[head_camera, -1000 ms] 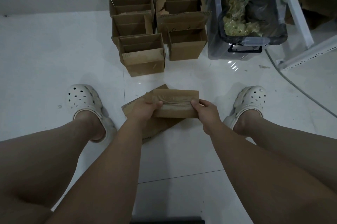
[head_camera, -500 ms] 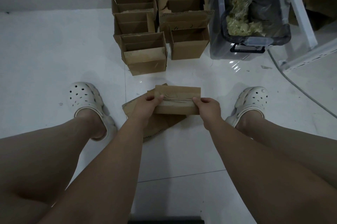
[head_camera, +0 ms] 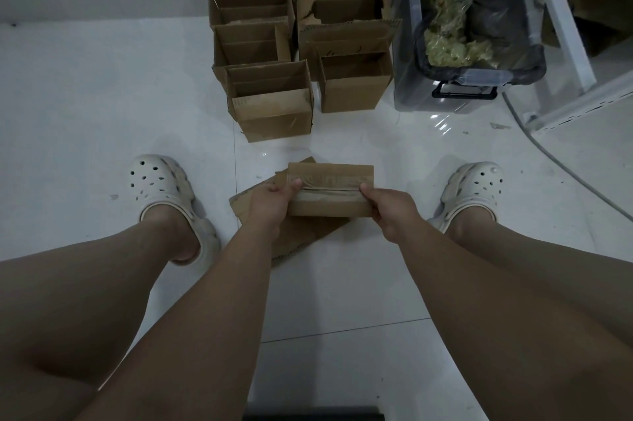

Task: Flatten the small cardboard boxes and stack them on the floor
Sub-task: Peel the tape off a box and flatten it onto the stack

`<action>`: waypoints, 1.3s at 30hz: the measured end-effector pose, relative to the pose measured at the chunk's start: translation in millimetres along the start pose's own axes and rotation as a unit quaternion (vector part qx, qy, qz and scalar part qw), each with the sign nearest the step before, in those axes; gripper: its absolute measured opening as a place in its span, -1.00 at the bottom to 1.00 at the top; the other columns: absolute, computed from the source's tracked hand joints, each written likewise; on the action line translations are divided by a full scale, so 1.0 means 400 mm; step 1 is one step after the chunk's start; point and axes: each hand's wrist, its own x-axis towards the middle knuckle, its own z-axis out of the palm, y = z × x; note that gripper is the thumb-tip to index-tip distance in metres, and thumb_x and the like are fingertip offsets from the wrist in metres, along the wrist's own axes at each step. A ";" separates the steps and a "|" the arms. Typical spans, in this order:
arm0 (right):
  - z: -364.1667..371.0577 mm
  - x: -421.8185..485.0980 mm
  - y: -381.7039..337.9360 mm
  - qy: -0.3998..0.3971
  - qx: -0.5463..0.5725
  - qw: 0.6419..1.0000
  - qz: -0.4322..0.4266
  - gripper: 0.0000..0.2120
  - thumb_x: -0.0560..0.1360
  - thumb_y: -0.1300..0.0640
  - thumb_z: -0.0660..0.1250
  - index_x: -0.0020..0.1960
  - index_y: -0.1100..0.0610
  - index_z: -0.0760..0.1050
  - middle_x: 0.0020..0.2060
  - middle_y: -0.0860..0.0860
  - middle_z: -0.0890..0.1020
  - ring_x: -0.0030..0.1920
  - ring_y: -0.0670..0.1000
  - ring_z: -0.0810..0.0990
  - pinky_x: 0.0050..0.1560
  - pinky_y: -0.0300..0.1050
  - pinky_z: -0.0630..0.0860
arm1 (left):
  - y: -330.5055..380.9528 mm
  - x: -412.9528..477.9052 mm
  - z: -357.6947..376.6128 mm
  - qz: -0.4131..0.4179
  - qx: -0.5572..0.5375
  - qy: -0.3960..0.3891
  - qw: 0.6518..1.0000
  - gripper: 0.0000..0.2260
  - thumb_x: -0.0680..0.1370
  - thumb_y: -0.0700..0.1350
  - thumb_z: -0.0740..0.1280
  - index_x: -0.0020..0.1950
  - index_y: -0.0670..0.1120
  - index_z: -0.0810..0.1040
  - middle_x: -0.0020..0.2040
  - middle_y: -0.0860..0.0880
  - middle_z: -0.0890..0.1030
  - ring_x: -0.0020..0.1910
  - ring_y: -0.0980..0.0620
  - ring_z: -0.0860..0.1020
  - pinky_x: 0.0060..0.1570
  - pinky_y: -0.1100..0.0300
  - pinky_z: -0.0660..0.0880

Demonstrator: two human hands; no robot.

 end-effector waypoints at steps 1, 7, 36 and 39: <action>0.000 -0.002 0.000 -0.003 -0.003 1.000 0.001 -0.83 0.42 0.15 0.49 -0.13 0.25 0.58 0.15 0.31 0.57 -0.04 0.12 0.54 0.25 0.11 0.49 | -0.001 0.000 0.000 -0.002 -0.005 0.000 1.000 -0.42 0.45 0.13 0.42 0.31 -0.23 0.45 0.28 -0.14 0.50 0.26 -0.12 0.45 0.31 -0.04 0.38; 0.005 -0.005 -0.004 0.007 -0.014 1.000 -0.004 -0.82 0.43 0.13 0.49 -0.25 0.18 0.54 0.04 0.22 0.62 0.15 0.20 0.57 0.26 0.09 0.49 | -0.004 0.001 0.002 -0.001 -0.028 -0.019 0.999 -0.44 0.45 0.11 0.42 0.32 -0.22 0.46 0.28 -0.14 0.51 0.27 -0.10 0.46 0.32 -0.02 0.38; -0.001 0.005 -0.018 -0.007 0.042 0.998 0.041 -0.79 0.41 0.22 0.49 -0.03 0.29 0.55 -0.17 0.06 0.59 -0.20 -0.04 0.55 -0.26 -0.26 0.50 | -0.013 0.016 -0.002 0.012 -0.002 -0.006 1.000 -0.44 0.48 0.11 0.38 0.31 -0.25 0.44 0.26 -0.20 0.51 0.26 -0.15 0.45 0.32 -0.02 0.36; 0.005 0.001 -0.021 -0.008 0.059 0.997 0.039 -0.87 0.43 0.25 0.46 -0.19 0.20 0.51 -0.24 0.02 0.57 -0.26 -0.07 0.54 -0.37 -0.31 0.47 | -0.011 0.013 0.002 0.017 0.015 0.004 1.000 -0.50 0.50 0.09 0.37 0.26 -0.26 0.45 0.21 -0.18 0.53 0.20 -0.13 0.47 0.19 0.05 0.42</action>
